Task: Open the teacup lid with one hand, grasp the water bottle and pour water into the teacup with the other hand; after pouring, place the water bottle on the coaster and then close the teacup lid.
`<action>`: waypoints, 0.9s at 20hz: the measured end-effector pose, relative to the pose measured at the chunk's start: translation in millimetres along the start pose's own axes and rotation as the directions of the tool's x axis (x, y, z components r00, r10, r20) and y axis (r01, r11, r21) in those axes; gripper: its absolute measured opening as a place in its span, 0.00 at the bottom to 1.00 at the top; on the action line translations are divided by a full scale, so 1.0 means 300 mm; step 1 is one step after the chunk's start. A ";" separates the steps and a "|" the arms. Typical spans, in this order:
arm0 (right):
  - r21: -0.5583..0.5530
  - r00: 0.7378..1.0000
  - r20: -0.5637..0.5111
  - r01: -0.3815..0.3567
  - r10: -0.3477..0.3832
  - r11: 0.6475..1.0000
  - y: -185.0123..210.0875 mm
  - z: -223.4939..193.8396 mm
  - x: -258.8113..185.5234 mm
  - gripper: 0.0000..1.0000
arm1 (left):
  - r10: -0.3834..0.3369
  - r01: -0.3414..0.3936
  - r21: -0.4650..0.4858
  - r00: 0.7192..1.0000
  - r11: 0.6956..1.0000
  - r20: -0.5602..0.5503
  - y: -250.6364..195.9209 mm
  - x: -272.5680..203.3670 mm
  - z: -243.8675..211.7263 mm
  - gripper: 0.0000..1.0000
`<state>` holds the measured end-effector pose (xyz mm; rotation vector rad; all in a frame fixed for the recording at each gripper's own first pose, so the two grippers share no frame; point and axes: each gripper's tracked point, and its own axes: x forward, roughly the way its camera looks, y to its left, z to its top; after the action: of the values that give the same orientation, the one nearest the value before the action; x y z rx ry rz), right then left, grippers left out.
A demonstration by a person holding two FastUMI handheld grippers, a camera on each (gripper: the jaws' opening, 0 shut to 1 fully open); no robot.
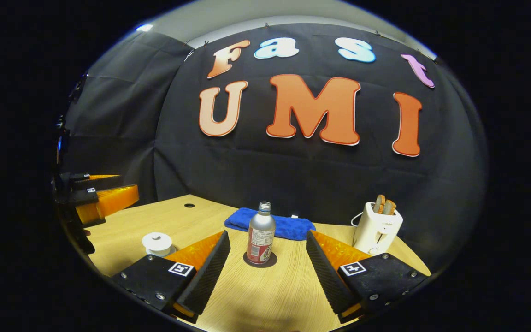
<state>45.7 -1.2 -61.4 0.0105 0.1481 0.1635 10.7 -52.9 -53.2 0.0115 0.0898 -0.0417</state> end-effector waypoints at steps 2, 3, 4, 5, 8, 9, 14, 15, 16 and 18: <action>-0.003 0.999 0.026 0.035 -0.035 0.999 -0.028 0.025 -0.034 0.99 | -0.009 0.010 -0.016 1.000 1.000 0.011 -0.025 -0.012 0.015 1.00; -0.008 0.998 0.039 0.053 -0.053 0.999 -0.040 0.034 -0.051 0.99 | -0.009 0.009 -0.014 1.000 1.000 0.013 -0.029 -0.019 0.019 1.00; -0.013 0.996 0.051 0.067 -0.067 0.998 -0.051 0.042 -0.066 0.99 | -0.012 0.012 -0.014 1.000 1.000 0.020 -0.036 -0.025 0.024 1.00; -0.018 0.996 0.059 0.073 -0.072 0.997 -0.057 0.049 -0.082 0.99 | -0.015 0.016 -0.014 0.999 1.000 0.028 -0.044 -0.030 0.031 0.97; -0.013 0.992 0.060 0.113 -0.112 0.993 -0.057 0.042 -0.124 0.99 | -0.027 0.028 -0.014 0.999 1.000 0.043 -0.065 -0.041 0.041 1.00; -0.013 0.991 0.070 0.113 -0.112 0.993 -0.043 0.054 -0.133 0.99 | -0.027 0.027 -0.009 0.999 1.000 0.046 -0.069 -0.044 0.044 1.00; -0.002 0.989 0.095 0.113 -0.112 0.994 -0.029 0.085 -0.164 0.99 | -0.036 0.036 0.002 0.998 0.999 0.053 -0.090 -0.059 0.049 0.97; 0.000 0.989 0.098 0.115 -0.115 0.993 -0.031 0.090 -0.173 0.99 | -0.031 0.031 0.000 0.998 1.000 0.056 -0.085 -0.062 0.054 0.97; 0.003 0.988 0.102 0.114 -0.113 0.994 -0.030 0.094 -0.178 0.99 | -0.030 0.030 -0.001 0.998 1.000 0.059 -0.085 -0.064 0.057 0.97; 0.004 0.989 0.102 0.109 -0.109 0.994 -0.026 0.096 -0.188 0.99 | -0.030 0.030 0.002 0.997 1.000 0.067 -0.087 -0.064 0.059 0.97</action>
<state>-3.8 -17.9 -25.0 0.0087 0.0459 0.0537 -8.1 -78.5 -34.1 0.0096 0.0230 -0.0719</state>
